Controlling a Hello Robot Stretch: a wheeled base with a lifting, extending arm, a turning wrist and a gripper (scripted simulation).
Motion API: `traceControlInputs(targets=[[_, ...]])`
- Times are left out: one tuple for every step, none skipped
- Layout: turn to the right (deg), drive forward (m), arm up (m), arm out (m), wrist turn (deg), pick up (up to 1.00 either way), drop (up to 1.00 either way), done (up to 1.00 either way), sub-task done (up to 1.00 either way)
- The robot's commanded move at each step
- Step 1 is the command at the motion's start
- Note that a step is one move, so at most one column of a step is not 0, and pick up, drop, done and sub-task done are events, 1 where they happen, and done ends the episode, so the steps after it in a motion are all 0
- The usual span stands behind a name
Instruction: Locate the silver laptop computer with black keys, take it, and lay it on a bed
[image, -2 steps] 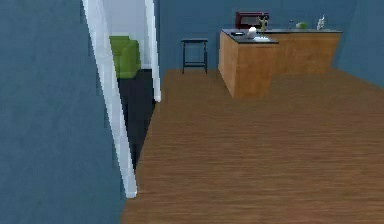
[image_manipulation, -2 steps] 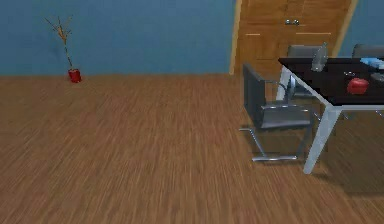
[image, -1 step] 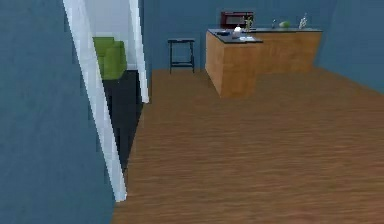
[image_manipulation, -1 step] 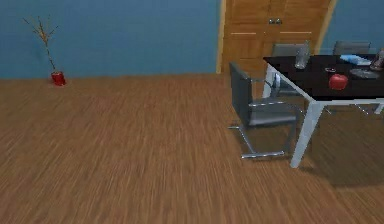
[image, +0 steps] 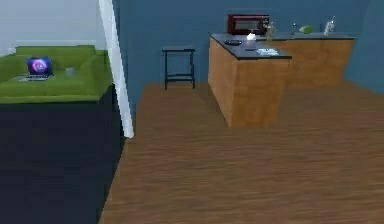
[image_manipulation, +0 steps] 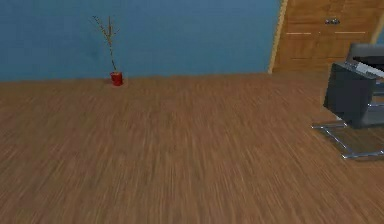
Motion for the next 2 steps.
traceControlInputs(targets=[[0.0, 0.55, 0.00, 0.00, 0.0, 0.00, 0.00, 0.00, 0.00], [-45.0, 0.00, 0.00, 0.00, 0.0, 0.00, 0.00, 0.00, 0.00]])
